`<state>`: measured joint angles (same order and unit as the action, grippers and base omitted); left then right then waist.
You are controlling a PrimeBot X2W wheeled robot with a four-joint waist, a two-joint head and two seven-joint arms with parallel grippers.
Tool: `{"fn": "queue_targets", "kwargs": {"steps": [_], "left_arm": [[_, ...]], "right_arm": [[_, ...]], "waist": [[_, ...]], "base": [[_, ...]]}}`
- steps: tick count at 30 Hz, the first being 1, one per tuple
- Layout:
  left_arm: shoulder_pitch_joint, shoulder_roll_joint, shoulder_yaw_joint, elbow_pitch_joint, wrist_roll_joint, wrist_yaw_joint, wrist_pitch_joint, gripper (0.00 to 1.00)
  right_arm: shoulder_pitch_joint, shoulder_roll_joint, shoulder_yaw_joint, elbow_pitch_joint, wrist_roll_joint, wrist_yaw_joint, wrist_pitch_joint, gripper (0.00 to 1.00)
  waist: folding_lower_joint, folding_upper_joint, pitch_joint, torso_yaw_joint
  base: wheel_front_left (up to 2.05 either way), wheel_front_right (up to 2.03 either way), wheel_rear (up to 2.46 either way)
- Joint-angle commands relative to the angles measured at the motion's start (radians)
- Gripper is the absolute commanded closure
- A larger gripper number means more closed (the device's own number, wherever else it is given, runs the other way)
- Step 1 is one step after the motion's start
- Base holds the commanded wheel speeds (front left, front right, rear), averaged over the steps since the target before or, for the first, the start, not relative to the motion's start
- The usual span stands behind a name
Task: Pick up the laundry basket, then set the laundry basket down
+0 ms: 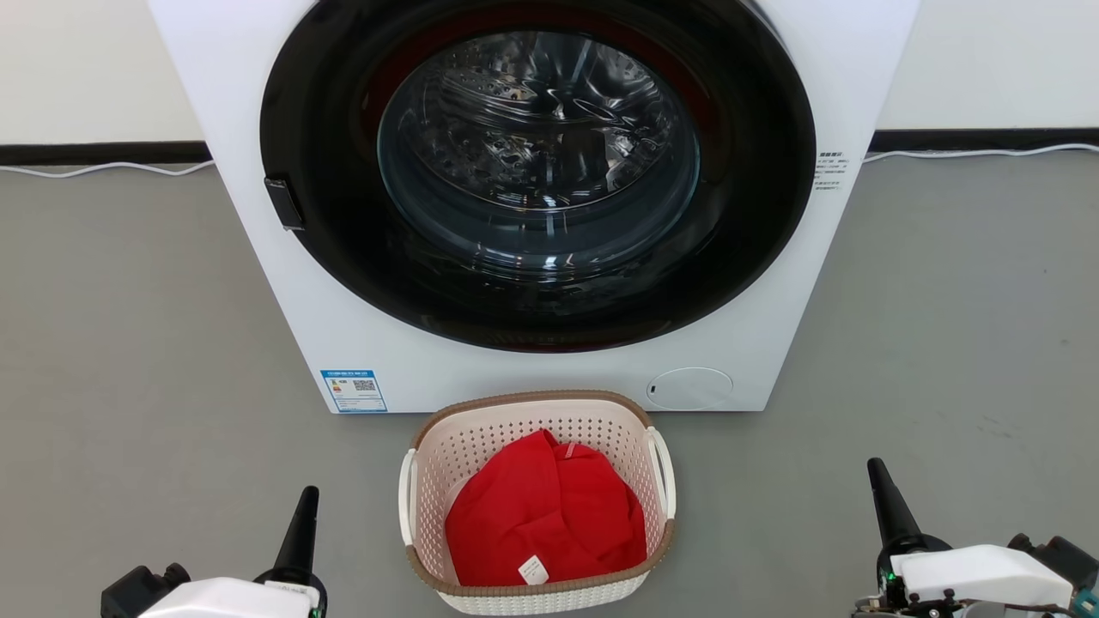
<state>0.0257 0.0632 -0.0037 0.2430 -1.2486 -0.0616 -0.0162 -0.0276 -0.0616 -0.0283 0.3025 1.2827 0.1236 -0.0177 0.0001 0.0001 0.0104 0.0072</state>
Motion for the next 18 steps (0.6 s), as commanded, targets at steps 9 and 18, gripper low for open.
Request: {"fn": "queue_targets", "kwargs": {"steps": [9,18], "left_arm": [[-0.08,0.009,0.042,-0.015,-0.12,-0.027,0.031,1.0],[-0.099,0.009,0.058,-0.009,-0.219,-0.043,0.058,1.0]], "right_arm": [[-0.054,-0.012,-0.006,-0.036,0.109,0.006,0.035,1.0],[-0.063,-0.011,-0.024,-0.045,0.199,0.007,0.061,1.0]], "waist": [[0.0,-0.0001,-0.002,-0.002],[0.0,-0.0001,-0.004,-0.004]], "base": [[0.0,0.0,0.0],[0.0,0.0,0.0]]}}
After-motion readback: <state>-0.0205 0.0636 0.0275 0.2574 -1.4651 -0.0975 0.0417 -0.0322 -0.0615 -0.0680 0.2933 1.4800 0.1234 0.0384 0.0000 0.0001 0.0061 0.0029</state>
